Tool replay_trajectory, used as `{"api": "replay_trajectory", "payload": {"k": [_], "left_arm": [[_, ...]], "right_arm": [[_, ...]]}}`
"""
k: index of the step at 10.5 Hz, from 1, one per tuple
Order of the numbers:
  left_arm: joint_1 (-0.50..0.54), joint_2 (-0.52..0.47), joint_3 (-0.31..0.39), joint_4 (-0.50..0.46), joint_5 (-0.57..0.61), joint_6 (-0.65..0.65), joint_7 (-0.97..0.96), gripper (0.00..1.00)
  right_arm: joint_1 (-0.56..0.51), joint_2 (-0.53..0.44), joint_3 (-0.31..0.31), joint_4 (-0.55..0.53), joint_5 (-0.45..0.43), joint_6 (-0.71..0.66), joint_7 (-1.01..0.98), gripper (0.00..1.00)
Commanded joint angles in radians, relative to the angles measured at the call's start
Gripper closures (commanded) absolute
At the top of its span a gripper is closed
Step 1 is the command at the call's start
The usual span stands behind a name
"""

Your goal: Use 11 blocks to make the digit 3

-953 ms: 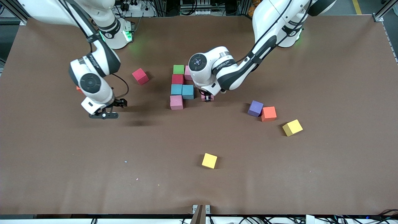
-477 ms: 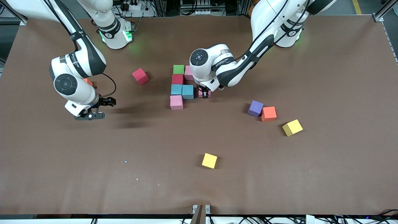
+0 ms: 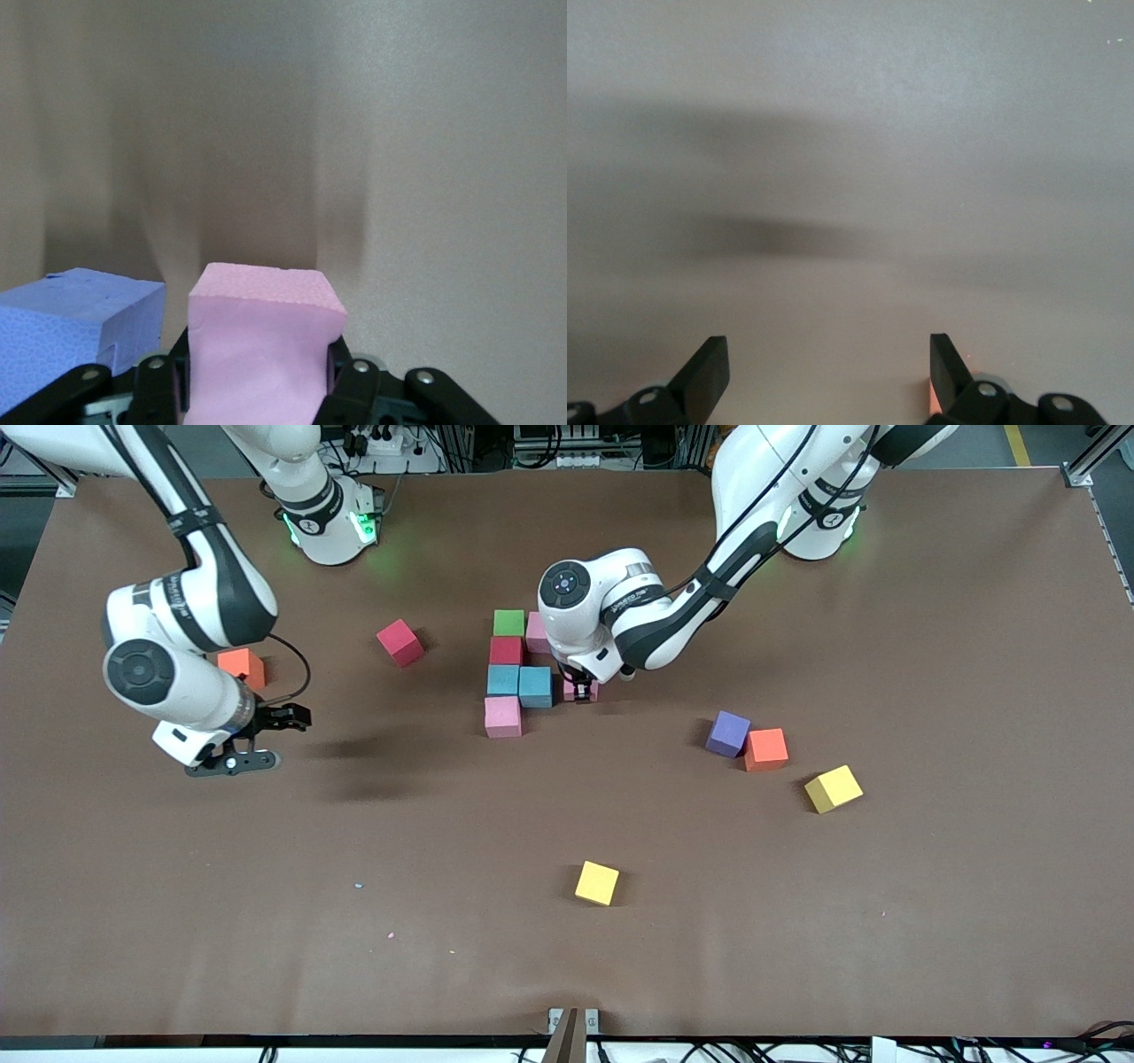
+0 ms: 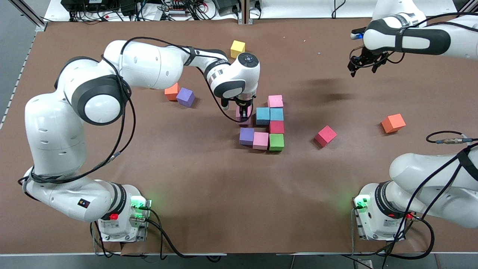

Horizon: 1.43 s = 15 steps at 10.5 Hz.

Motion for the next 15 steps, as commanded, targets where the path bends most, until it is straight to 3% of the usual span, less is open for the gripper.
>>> {"api": "replay_trajectory", "payload": {"k": [1,2,4,5,7,10,15], "left_arm": [[-0.014,-0.01,-0.005,-0.01,0.067,0.013,-0.234,1.0],[-0.017,-0.009,-0.004,-0.007,0.067,0.013,-0.234,1.0],[-0.018,0.006,-0.002,0.018,0.067,0.013,-0.235,1.0],[-0.023,0.015,0.001,0.022,0.067,0.013,-0.235,1.0],[-0.026,0.018,0.002,0.035,0.065,0.013,-0.235,1.0],[-0.034,0.032,0.002,0.05,0.065,0.015,-0.235,1.0],[-0.049,0.055,0.013,0.073,0.077,0.018,-0.235,1.0]], "right_arm": [[-0.03,-0.001,-0.039,0.005,0.034,-0.029,-0.142,0.0],[0.033,-0.004,-0.126,0.003,0.064,-0.042,-0.199,0.0],[0.213,-0.039,-0.369,0.0,0.146,-0.046,-0.366,0.0],[0.266,-0.049,-0.451,-0.007,0.158,-0.046,-0.418,0.0],[0.32,-0.068,-0.553,-0.045,0.158,-0.037,-0.493,0.0],[0.358,-0.117,-0.646,-0.168,0.149,0.064,-0.512,0.0],[0.319,-0.185,-0.665,-0.421,0.111,0.35,-0.521,0.0]]}}
